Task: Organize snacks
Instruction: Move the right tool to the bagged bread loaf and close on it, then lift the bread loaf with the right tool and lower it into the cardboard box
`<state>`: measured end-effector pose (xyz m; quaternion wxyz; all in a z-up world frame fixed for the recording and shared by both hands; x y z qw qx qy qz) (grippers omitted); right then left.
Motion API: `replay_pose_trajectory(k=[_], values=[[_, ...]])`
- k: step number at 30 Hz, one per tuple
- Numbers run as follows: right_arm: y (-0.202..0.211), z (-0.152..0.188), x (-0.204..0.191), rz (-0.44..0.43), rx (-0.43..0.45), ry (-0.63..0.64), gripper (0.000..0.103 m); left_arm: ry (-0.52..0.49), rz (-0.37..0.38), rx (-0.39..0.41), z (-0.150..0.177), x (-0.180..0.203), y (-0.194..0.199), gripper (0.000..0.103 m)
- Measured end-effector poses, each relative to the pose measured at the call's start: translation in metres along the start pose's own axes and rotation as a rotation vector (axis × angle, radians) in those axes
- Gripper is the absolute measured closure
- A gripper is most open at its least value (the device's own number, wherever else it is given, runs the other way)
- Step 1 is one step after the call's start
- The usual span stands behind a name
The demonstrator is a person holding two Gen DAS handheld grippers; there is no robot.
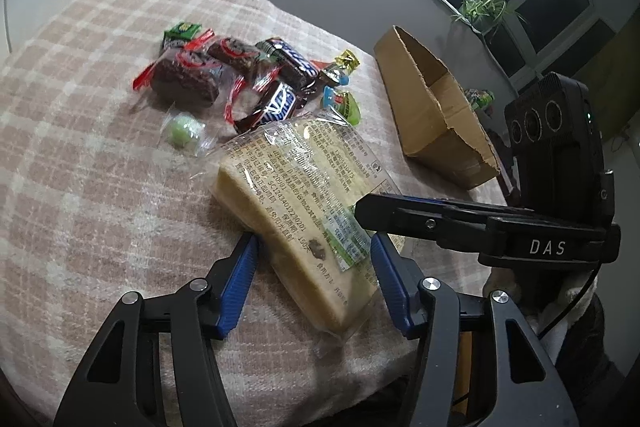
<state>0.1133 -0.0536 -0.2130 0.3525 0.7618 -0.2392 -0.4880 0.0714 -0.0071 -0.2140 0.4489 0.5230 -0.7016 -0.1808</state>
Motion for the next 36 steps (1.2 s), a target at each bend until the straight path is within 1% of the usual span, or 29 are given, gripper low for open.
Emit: replay_pose_trajectory(k=[5, 8, 16, 27, 31, 36], values=[[0.016, -0.007, 0.002, -0.015, 0.035, -0.015, 0.061, -0.023, -0.007, 0.017, -0.010, 0.007, 0.004, 0.046], [0.030, -0.013, 0.005, -0.007, 0.068, -0.014, 0.061, -0.049, -0.009, 0.031, -0.019, 0.014, 0.005, 0.046], [0.076, -0.034, 0.022, 0.021, 0.154, -0.036, 0.061, -0.123, 0.027, 0.059, -0.052, 0.044, -0.003, 0.047], [0.140, -0.066, 0.058, 0.064, 0.271, -0.089, 0.061, -0.237, 0.070, 0.080, -0.097, 0.096, -0.026, 0.048], [0.160, -0.076, 0.073, 0.078, 0.306, -0.117, 0.061, -0.260, 0.096, 0.080, -0.114, 0.115, -0.039, 0.048], [0.176, -0.090, 0.097, 0.092, 0.335, -0.150, 0.061, -0.294, 0.111, 0.073, -0.132, 0.138, -0.054, 0.048]])
Point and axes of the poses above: each gripper's, at about its wrist camera, not at the fingertips, and y roughly against the way its jaws point, x to its right, z to its underside, the point moved 9 cm from there along -y, roughly the way its jaws point, and after that the axes turned 8 degrees about -y, right-handed, at the moved point
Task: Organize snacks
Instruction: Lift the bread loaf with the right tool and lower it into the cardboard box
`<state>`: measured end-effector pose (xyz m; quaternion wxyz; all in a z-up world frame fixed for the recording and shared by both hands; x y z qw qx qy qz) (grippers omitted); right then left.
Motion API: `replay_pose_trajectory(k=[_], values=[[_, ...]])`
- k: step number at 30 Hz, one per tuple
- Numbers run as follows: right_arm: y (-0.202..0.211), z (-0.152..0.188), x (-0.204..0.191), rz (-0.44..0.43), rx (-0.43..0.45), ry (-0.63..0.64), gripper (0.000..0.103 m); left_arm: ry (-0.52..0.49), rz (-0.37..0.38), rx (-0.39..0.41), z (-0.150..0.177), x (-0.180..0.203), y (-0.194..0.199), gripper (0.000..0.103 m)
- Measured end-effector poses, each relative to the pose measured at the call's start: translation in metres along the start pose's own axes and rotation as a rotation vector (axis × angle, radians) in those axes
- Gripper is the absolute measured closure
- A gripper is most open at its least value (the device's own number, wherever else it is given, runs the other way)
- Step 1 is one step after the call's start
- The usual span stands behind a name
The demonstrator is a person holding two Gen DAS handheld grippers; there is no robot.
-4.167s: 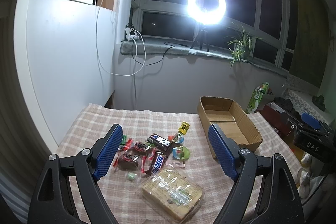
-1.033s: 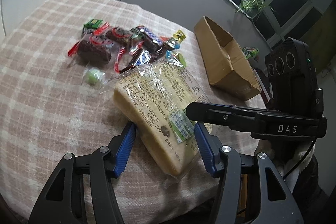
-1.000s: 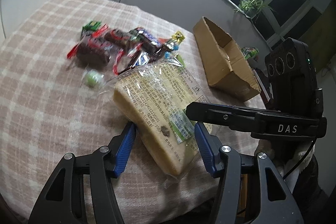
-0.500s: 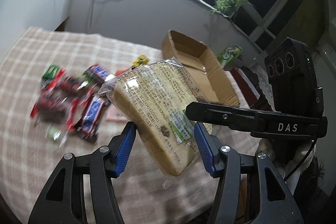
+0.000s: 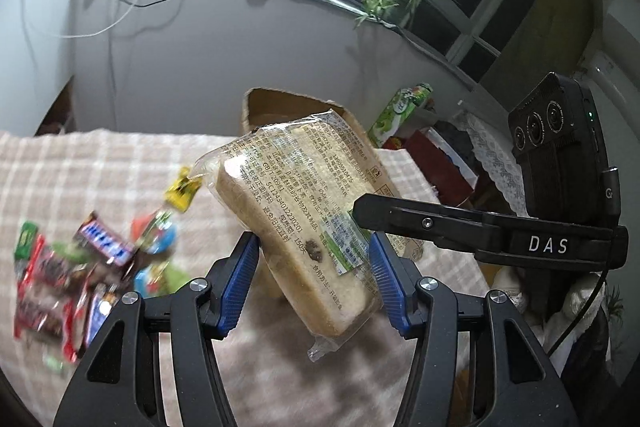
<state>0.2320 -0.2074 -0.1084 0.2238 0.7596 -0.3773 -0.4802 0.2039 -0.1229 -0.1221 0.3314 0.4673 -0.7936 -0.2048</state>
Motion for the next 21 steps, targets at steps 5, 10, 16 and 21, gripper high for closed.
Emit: replay_pose_trajectory(k=[5, 10, 16, 21], values=[[-0.002, -0.012, 0.025, 0.031, 0.005, -0.036, 0.061, -0.013, 0.014, -0.027, -0.012, 0.008, -0.025, 0.048], [-0.010, -0.017, 0.048, 0.050, -0.001, -0.073, 0.061, -0.007, 0.022, -0.058, -0.013, 0.013, -0.048, 0.048], [-0.013, -0.020, 0.066, 0.072, -0.008, -0.091, 0.061, -0.014, 0.026, -0.095, -0.008, 0.019, -0.067, 0.047], [-0.012, -0.022, 0.076, 0.085, -0.015, -0.095, 0.061, -0.017, 0.024, -0.113, -0.007, 0.023, -0.077, 0.047]])
Point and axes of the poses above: each gripper's, at about its wrist camera, not at the fingertips, and y roughly against the way its jaws point, x to its right, z to its underside, the point moved 9 cm from there along -y, roughly the way its jaws point, and after that the axes turned 8 degrees about -y, right-handed, at the moved point
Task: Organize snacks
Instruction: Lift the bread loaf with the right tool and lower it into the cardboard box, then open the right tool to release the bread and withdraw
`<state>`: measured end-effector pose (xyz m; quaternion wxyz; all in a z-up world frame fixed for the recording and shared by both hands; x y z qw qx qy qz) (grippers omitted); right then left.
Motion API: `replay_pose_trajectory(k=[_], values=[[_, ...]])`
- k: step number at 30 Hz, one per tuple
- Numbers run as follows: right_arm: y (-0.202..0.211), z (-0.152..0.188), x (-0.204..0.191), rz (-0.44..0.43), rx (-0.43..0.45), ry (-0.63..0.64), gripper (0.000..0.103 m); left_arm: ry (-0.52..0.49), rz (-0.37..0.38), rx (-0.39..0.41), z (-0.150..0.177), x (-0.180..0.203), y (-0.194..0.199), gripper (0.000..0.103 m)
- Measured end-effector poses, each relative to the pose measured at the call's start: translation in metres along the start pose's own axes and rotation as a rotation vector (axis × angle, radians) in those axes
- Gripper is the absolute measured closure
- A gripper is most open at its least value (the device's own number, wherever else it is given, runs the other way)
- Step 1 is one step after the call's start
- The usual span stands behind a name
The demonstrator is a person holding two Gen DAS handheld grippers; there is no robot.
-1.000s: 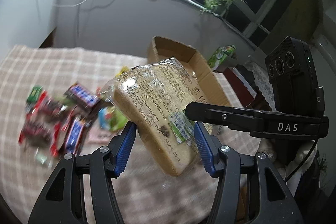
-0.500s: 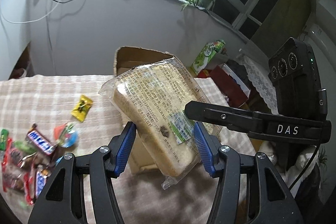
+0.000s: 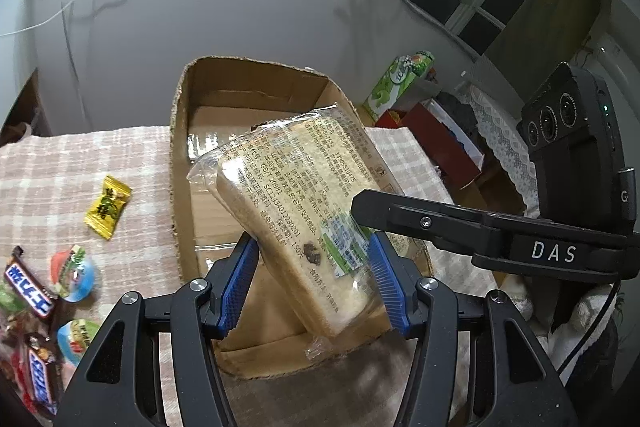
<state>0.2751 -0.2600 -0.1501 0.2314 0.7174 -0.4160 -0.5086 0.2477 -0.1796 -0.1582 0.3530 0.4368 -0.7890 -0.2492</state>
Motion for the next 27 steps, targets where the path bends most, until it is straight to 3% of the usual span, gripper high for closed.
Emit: replay_pose_trajectory(k=[10, 16, 27], values=[[-0.003, -0.003, 0.007, 0.049, 0.010, -0.003, 0.061, -0.015, -0.028, -0.023, 0.001, 0.000, -0.010, 0.047], [0.005, -0.007, 0.004, 0.079, 0.039, 0.018, 0.061, -0.031, -0.085, -0.046, 0.005, -0.004, -0.013, 0.044], [0.018, -0.003, -0.001, 0.100, 0.064, 0.036, 0.061, -0.055, -0.090, -0.007, 0.002, -0.001, 0.010, 0.044]])
Point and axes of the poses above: each gripper's, at about its wrist camera, not at the fingertips, and y roughly against the way its jaws point, x to its right, z to its underside, the point moved 9 cm from there along -y, roughly the way its jaws point, and after that the axes turned 8 degrees about -y, right-handed, at the moved point
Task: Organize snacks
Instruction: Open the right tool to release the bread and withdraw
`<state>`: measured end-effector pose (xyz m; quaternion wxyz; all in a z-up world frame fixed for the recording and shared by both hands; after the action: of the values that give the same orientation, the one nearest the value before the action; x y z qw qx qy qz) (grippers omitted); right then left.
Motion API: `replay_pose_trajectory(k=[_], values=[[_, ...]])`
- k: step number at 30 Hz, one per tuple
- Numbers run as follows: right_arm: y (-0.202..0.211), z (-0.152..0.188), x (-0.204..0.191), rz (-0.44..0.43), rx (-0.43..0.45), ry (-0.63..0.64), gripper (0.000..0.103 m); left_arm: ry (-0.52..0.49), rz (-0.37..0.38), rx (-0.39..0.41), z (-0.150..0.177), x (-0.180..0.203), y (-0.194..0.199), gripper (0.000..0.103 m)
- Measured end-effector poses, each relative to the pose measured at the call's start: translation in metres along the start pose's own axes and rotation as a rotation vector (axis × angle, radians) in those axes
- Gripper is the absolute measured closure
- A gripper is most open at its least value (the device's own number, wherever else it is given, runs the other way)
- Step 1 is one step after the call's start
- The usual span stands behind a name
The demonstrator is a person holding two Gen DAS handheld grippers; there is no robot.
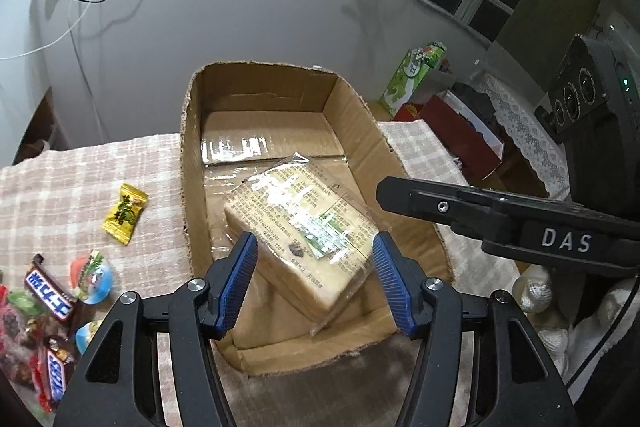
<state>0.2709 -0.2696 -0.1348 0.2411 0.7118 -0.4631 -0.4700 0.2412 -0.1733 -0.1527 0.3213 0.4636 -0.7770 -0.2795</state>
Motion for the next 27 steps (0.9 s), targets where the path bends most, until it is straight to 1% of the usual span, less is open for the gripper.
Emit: replay_pose_trajectory(k=[6, 13, 17, 20, 27], values=[[0.014, 0.008, -0.016, 0.004, 0.021, 0.032, 0.060, -0.001, -0.005, 0.034, 0.001, -0.001, 0.022, 0.043], [0.028, 0.025, -0.048, -0.009, 0.042, 0.094, 0.060, -0.006, -0.038, 0.092, 0.006, -0.012, 0.058, 0.041], [0.031, 0.040, -0.070, -0.019, 0.042, 0.137, 0.058, 0.011, -0.064, 0.129, 0.011, -0.028, 0.083, 0.041], [0.033, 0.051, -0.085, -0.022, 0.045, 0.179, 0.049, 0.014, -0.100, 0.153, 0.018, -0.042, 0.102, 0.041], [0.032, 0.079, -0.118, -0.058, 0.023, 0.255, 0.048, 0.081, -0.156, 0.179, 0.047, -0.084, 0.140, 0.041]])
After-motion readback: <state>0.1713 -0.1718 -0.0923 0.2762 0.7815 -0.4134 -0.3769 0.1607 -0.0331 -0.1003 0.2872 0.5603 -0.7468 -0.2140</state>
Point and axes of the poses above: each gripper's, at about its wrist camera, not at the fingertips, and y roughly against the way its jaws point, x to its right, z to its underside, the point moved 9 cm from there along -y, roughly the way its jaws point, and after that the axes turned 8 degrees about -y, right-handed, at the moved point
